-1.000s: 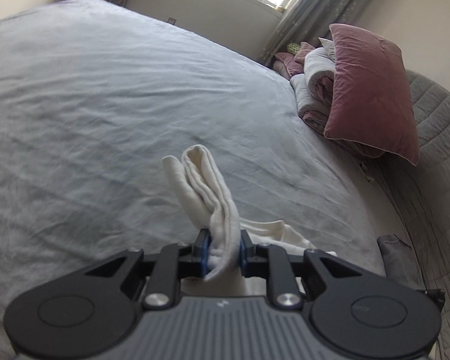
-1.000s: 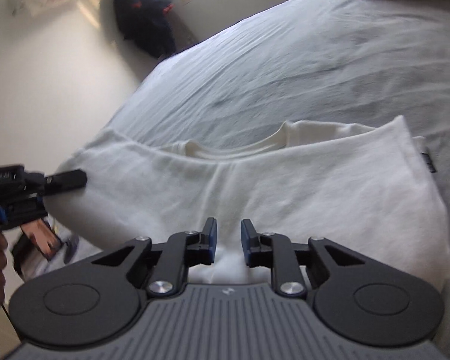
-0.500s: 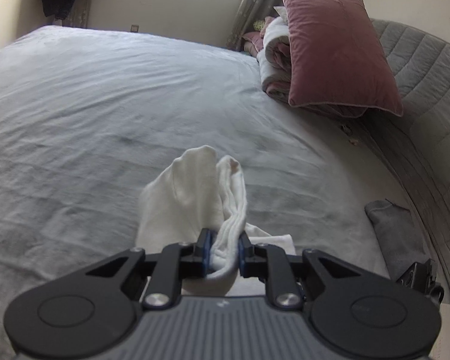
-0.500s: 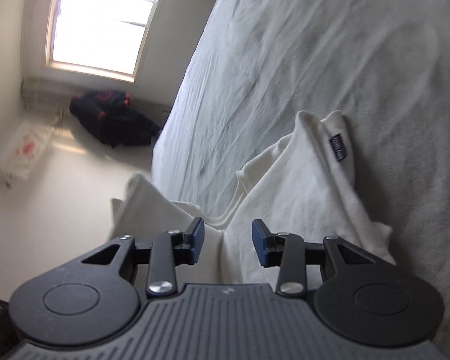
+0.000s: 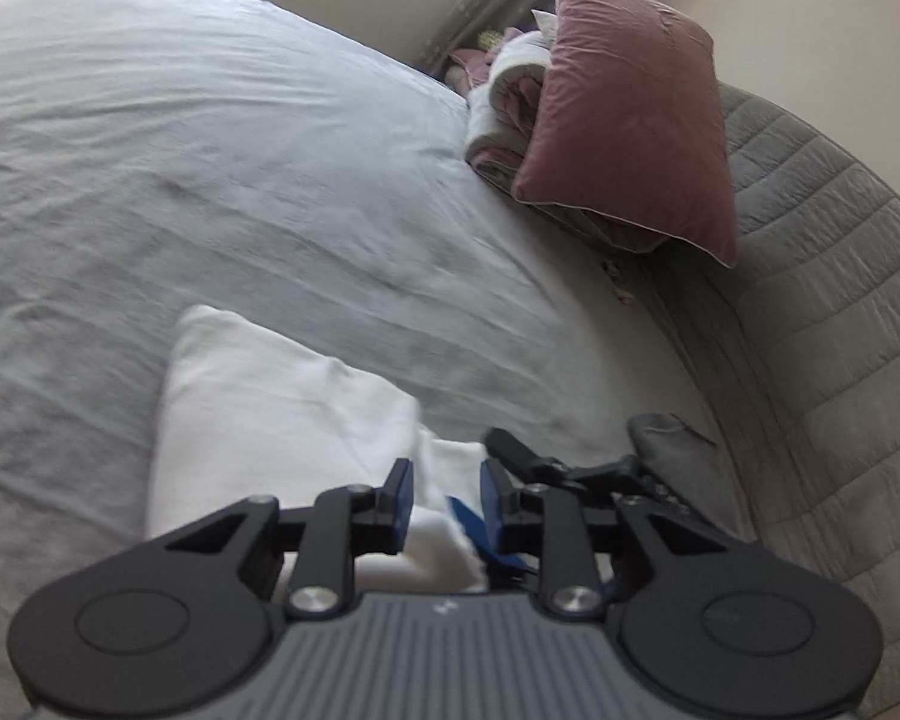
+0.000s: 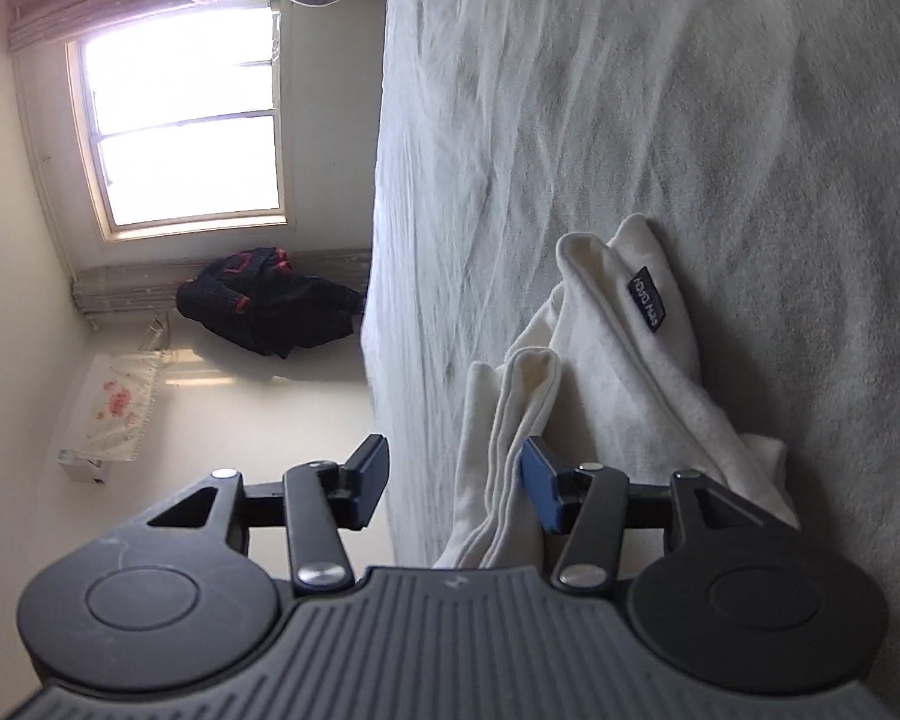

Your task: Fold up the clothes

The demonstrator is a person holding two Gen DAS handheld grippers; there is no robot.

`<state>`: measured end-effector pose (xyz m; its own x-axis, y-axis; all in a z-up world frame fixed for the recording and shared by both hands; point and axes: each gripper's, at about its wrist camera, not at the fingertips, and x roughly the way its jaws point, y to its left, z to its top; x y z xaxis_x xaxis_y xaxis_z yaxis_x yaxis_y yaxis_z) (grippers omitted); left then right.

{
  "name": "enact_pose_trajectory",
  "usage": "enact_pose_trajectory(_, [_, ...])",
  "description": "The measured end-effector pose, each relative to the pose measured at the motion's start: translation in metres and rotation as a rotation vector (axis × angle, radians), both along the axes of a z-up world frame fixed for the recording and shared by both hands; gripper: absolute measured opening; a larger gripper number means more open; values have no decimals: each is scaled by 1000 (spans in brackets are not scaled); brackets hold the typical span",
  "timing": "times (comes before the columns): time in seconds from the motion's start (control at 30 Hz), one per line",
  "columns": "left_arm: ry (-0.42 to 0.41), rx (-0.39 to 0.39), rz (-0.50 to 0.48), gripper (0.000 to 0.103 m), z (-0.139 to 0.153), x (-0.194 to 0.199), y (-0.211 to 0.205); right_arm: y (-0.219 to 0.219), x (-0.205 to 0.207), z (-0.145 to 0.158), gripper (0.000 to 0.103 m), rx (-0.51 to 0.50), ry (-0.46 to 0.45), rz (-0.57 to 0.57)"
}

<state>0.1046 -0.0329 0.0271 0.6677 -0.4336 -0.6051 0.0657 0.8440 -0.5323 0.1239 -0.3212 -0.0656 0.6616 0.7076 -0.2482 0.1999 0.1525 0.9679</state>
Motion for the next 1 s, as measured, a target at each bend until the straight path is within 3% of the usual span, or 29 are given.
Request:
enact_pose_trajectory(0.2, [11,84,-12,22,-30,-4,10,19,6,25,57,-215,-28,65])
enact_pose_trajectory(0.37, [-52,116,-82,22,-59,-22,-9,44,8,33,59,-422,-84,124])
enact_pose_trajectory(0.4, [-76,140,-94,22,-62,-27,-16,49,7,33,56,-474,-100,134])
enact_pose_trajectory(0.43, [-108,180,-106,22,-63,-32,-23,54,7,33,43,-537,-119,143])
enact_pose_trajectory(0.47, [-131,213,-119,22,-61,-34,-27,58,6,33,24,-598,-132,150])
enact_pose_trajectory(0.53, [-163,250,-150,22,-54,-36,-31,55,3,33,22,-601,-155,144])
enact_pose_trajectory(0.6, [-211,228,-142,22,-44,-39,-23,49,1,36,19,-585,-187,139])
enact_pose_trajectory(0.67, [-315,204,-70,22,-32,-47,-12,41,-1,47,18,-582,-240,132])
enact_pose_trajectory(0.73, [-379,233,-19,22,-25,-48,-4,34,-6,57,18,-608,-281,127])
enact_pose_trajectory(0.8, [-399,263,-12,22,-28,-47,-5,37,-1,64,18,-630,-292,120])
enact_pose_trajectory(1.0, [-413,335,-63,22,-54,-48,-21,31,3,38,18,-692,-225,136])
